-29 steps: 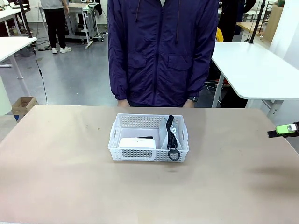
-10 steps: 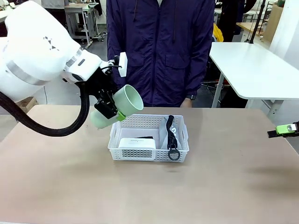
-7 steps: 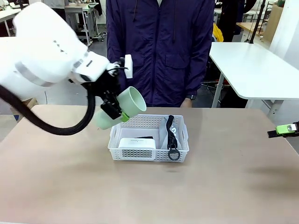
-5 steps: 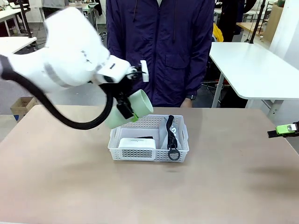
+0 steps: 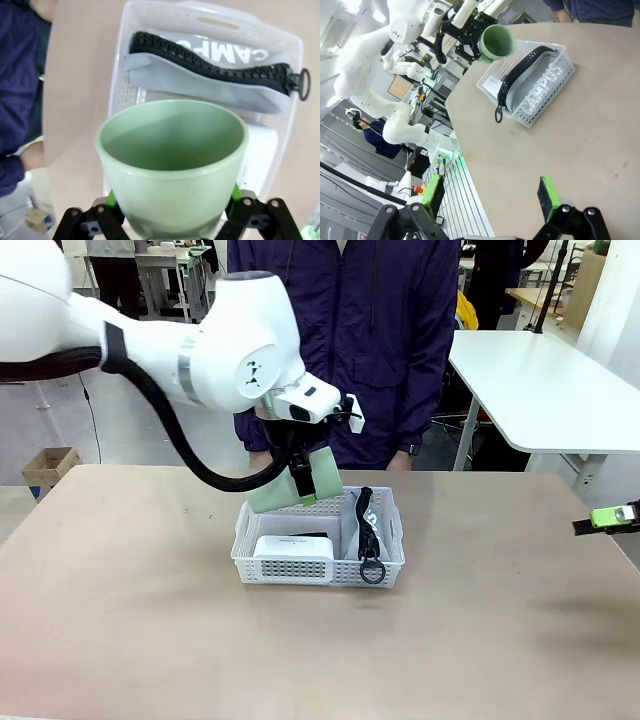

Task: Efficiently arrange items inside the basket to fit them all.
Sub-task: Pick up the Reusable plastic cup and place it inside the Organizing basket.

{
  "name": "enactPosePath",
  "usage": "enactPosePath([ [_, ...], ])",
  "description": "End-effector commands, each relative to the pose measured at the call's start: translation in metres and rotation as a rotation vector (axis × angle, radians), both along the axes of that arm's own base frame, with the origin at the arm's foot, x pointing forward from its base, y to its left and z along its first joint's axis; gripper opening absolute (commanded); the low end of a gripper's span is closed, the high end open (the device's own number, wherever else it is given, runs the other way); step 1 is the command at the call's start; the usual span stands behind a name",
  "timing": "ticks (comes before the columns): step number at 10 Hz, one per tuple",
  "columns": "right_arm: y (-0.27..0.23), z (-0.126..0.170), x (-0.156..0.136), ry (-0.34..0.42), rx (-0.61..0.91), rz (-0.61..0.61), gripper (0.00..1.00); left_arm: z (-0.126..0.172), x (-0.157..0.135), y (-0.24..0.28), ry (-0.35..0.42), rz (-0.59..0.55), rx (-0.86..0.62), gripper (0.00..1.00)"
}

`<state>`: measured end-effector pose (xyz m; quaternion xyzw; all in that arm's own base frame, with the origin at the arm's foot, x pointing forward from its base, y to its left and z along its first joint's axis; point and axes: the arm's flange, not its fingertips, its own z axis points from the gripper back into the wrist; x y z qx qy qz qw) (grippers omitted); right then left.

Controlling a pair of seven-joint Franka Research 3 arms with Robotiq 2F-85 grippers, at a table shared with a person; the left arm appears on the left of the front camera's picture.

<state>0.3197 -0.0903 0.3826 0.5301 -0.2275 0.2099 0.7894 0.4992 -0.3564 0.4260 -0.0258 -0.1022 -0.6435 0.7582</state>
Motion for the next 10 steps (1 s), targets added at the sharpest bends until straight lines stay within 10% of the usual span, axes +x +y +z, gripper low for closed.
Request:
enactPosePath([
  [1,0.002,0.002,0.0,-0.007,0.018,-0.008,1.0,-0.008,0.009,-0.017,-0.032,0.0,0.049,0.88],
  [10,0.002,0.002,0.0,-0.007,0.018,-0.008,1.0,-0.069,0.026,-0.03,-0.016,0.005,0.218,0.88],
])
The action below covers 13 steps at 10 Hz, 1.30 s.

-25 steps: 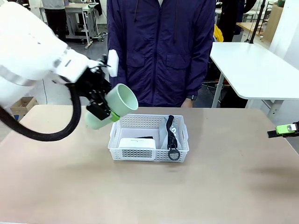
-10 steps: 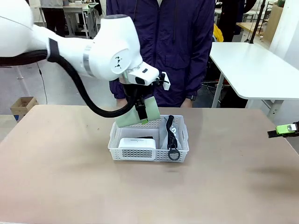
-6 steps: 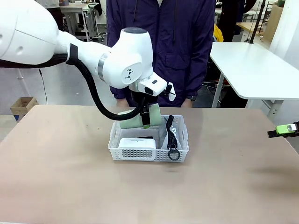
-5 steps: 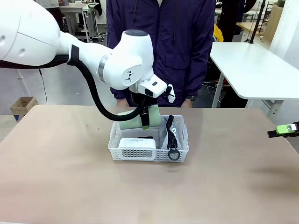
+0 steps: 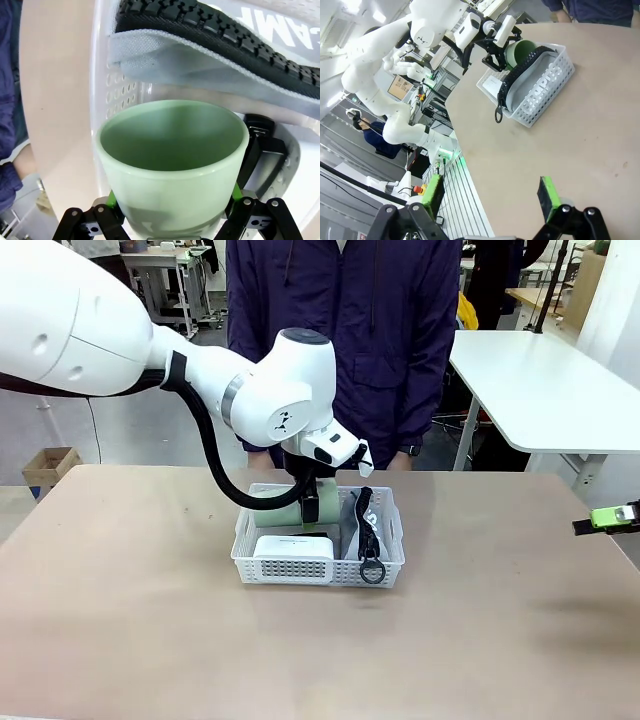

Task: Efficiently arrange items inside the basket to fit them all.
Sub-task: Pick up the Reusable plastic cup and place it inside the Organizing basket.

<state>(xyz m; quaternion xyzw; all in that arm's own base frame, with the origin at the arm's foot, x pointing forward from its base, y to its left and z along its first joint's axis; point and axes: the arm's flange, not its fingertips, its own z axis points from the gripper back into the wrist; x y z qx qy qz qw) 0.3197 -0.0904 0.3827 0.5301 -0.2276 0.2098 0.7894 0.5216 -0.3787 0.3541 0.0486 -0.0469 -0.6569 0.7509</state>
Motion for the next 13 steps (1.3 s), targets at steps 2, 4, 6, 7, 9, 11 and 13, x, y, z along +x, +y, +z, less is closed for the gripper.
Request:
enactPosePath([
  [2,0.002,0.002,0.0,-0.007,0.018,-0.008,1.0,-0.004,0.005,-0.011,0.007,0.013,0.052,0.88],
  [4,0.002,0.002,0.0,-0.007,0.018,-0.008,1.0,-0.009,0.004,-0.014,0.016,0.007,0.079,0.88],
  [6,0.002,0.002,0.0,-0.007,0.018,-0.008,1.0,-0.014,0.005,-0.016,0.034,-0.004,0.092,0.88],
  [7,0.002,0.002,0.0,-0.007,0.018,-0.008,1.0,-0.019,0.006,-0.016,0.034,-0.004,0.103,0.88],
  [9,0.002,0.002,0.0,-0.007,0.018,-0.008,1.0,-0.022,0.007,-0.016,0.038,-0.005,0.104,0.88],
  [11,0.002,0.002,0.0,-0.007,0.018,-0.008,1.0,-0.023,0.007,-0.016,0.038,-0.015,0.097,1.0],
  [13,0.002,0.002,0.0,-0.007,0.018,-0.008,1.0,-0.024,0.007,-0.016,0.039,-0.027,0.108,1.0],
])
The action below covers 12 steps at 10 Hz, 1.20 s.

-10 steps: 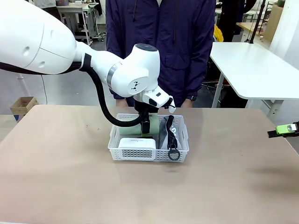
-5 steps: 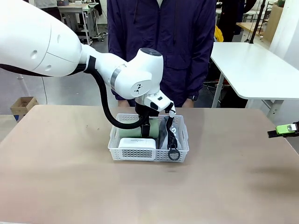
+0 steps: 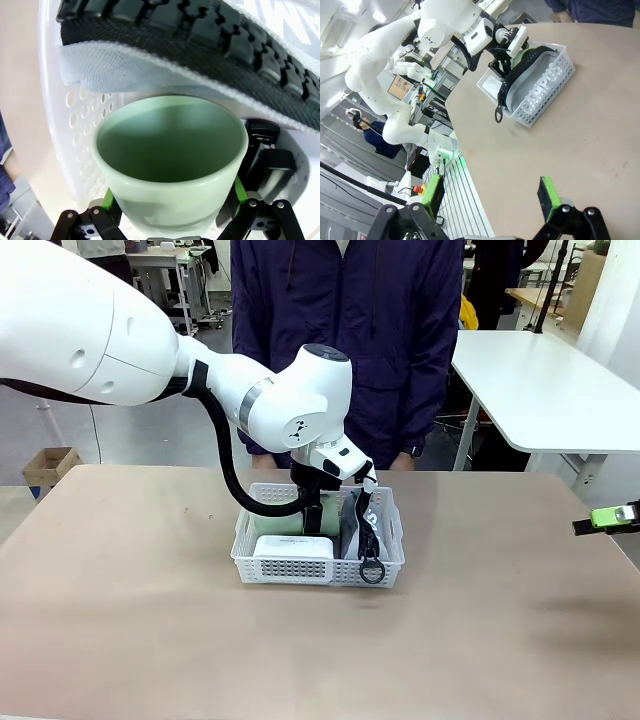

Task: Efficiently arrange items inside the basket to fit them all.
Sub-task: Pick up the Reusable plastic cup and place it inside the Organizing basket.

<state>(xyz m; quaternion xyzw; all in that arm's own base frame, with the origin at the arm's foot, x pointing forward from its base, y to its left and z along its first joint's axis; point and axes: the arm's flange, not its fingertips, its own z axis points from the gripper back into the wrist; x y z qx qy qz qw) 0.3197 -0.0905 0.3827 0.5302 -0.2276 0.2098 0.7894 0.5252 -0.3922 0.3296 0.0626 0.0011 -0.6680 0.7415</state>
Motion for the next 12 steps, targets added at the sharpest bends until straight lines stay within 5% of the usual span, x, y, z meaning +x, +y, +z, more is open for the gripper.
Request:
enactPosePath([
  [1,0.002,0.002,0.0,-0.007,0.018,-0.008,1.0,0.001,0.004,-0.003,-0.017,-0.009,0.023,1.0],
  [6,0.002,0.002,0.0,-0.007,0.018,-0.008,1.0,0.01,-0.002,0.001,-0.024,-0.005,0.001,1.0],
  [10,0.002,0.002,0.0,-0.007,0.018,-0.008,1.0,0.09,-0.03,0.036,-0.127,0.029,-0.201,1.0],
  [12,0.002,0.002,0.0,-0.007,0.018,-0.008,1.0,0.132,-0.049,0.074,-0.113,0.079,-0.38,1.0],
])
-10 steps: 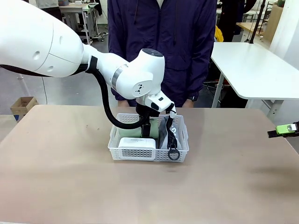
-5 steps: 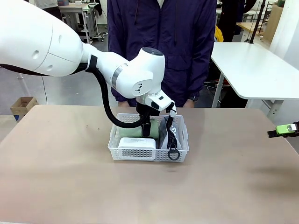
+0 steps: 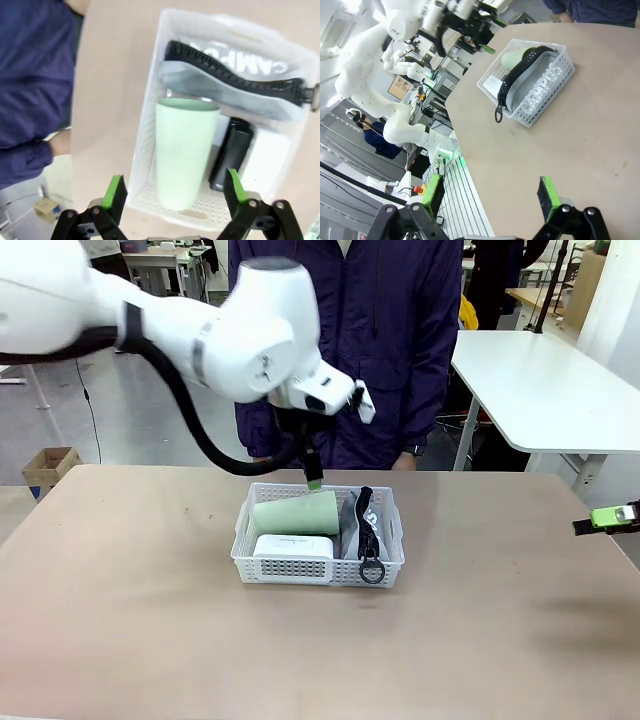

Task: Efficiently arrange items inside the basket to fit them all.
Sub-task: Pick up the Reusable plastic cup and place it inside the Organizing basket.

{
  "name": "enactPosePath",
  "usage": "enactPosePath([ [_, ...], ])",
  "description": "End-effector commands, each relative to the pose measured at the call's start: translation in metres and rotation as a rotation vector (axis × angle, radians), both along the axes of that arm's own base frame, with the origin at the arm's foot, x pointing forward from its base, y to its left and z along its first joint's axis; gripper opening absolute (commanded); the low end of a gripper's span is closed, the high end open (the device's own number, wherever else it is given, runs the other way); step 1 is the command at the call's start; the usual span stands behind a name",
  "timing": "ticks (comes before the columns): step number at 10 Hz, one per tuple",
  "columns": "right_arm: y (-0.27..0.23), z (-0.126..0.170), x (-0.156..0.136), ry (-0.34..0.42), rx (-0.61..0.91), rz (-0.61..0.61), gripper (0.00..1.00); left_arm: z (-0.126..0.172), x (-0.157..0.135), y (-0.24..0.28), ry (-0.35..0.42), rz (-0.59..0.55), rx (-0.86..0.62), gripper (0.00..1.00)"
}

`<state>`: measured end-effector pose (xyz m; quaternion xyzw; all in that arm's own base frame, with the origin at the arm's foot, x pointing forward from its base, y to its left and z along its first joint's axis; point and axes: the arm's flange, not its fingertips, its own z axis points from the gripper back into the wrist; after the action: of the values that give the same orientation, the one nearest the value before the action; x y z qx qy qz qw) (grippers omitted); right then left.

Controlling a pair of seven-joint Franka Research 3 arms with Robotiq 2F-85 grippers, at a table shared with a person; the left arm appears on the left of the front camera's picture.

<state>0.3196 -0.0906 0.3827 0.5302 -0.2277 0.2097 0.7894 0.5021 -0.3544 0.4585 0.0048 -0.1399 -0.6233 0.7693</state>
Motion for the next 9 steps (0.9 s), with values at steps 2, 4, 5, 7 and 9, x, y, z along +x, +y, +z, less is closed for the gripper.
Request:
enactPosePath([
  [2,0.002,0.002,0.0,-0.007,0.018,-0.008,1.0,0.025,-0.035,0.082,0.141,-0.022,-0.298,1.0],
  [4,0.002,0.002,0.0,-0.007,0.018,-0.008,1.0,0.034,-0.039,0.145,0.315,0.004,-0.548,1.0],
  [5,0.002,0.002,0.0,-0.007,0.018,-0.008,1.0,0.032,-0.041,0.179,0.382,0.025,-0.662,1.0],
  [7,0.002,0.002,0.0,-0.007,0.018,-0.008,1.0,0.015,-0.048,0.255,0.567,0.09,-0.873,1.0],
  [9,0.002,0.002,0.0,-0.007,0.018,-0.008,1.0,-0.014,-0.06,0.322,0.678,0.27,-1.08,1.0],
])
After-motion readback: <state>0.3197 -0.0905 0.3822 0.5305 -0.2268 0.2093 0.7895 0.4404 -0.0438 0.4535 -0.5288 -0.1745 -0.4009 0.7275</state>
